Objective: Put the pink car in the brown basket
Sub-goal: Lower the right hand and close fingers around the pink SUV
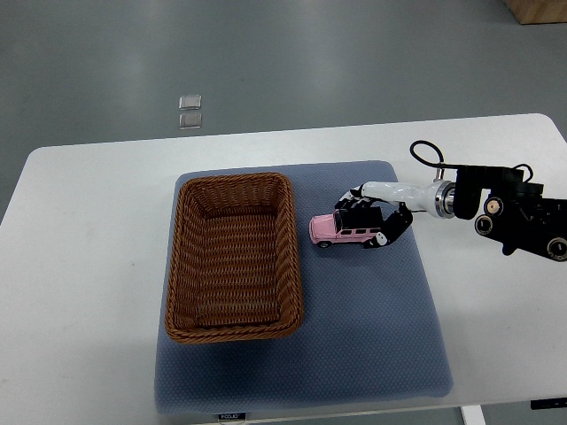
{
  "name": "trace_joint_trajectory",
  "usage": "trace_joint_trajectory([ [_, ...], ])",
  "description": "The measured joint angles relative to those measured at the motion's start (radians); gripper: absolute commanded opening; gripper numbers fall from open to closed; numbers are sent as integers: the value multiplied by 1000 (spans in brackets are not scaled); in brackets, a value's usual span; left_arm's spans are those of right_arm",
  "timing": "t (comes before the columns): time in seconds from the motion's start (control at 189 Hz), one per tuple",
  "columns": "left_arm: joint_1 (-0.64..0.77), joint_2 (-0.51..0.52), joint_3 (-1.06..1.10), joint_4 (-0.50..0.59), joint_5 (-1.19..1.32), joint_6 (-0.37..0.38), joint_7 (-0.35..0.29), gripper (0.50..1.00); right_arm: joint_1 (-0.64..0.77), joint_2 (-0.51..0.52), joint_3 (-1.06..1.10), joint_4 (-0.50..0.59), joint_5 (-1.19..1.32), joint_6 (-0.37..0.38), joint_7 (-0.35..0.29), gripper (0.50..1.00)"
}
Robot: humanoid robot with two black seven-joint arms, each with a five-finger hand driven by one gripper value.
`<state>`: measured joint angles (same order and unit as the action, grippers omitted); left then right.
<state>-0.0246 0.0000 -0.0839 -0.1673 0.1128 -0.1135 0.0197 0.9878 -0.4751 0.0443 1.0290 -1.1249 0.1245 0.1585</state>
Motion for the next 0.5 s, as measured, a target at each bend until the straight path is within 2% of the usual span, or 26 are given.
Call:
trace_joint_trajectory([
  [0.132,0,0,0,0,0,0,0,1000,-7,10,0,-13,-10,-19,2,607],
  [0.254,0,0,0,0,-1,0,0,1000,-9,17,-1,-26,-13,-37,5,523],
  [0.27,0,0,0,1,-1,0,0,1000,-9,17,-1,-27,-13,-37,6,500],
  [0.502,0,0,0,2,-1,0,0,1000,10,-7,3,-28,-6,-36,20,500],
])
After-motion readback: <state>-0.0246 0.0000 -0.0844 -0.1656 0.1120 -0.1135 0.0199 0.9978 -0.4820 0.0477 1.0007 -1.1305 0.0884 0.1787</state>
